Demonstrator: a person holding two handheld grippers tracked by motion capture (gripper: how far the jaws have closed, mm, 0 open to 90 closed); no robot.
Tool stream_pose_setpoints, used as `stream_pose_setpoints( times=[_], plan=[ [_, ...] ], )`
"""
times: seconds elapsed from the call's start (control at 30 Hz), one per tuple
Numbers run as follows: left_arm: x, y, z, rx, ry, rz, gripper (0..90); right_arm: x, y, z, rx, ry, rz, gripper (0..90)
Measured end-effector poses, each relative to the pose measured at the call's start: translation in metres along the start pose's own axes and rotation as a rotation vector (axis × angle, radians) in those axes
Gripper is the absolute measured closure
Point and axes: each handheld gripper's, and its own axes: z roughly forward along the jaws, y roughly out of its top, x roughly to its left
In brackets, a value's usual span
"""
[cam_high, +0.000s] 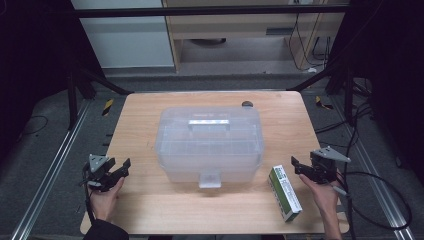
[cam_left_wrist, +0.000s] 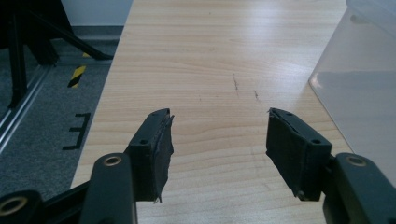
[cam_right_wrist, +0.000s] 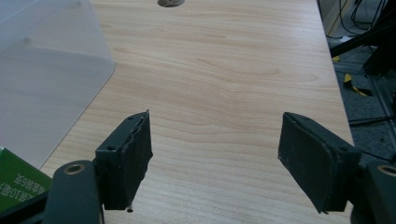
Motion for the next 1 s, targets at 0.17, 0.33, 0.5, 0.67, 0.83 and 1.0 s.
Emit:
stream_pose_setpoints(
  times=[0.17,0.33,0.5,0.67,0.83,1.0],
  plan=[
    [-0.002,0.000,0.000,0.012,-0.016,-0.011,37.3,-0.002,0.002,-0.004,0.006,-0.011,-0.002,25.8],
    [-0.003,0.001,0.001,0.035,-0.017,0.006,34.9,-0.001,0.006,-0.005,0.018,-0.008,-0.020,26.0],
    [-0.004,0.002,0.004,0.051,-0.034,0.005,30.9,0.003,0.010,-0.007,0.027,0.009,-0.031,26.4],
    [-0.005,0.003,0.005,0.060,-0.040,0.021,29.7,0.006,0.016,-0.011,0.019,0.038,-0.042,26.1],
    [-0.007,0.007,0.004,0.052,-0.043,0.053,29.4,0.009,0.021,-0.015,0.006,0.053,-0.057,26.3],
    [-0.009,0.013,0.002,0.044,-0.060,0.069,30.5,0.012,0.026,-0.019,-0.007,0.069,-0.067,26.6]
  ],
)
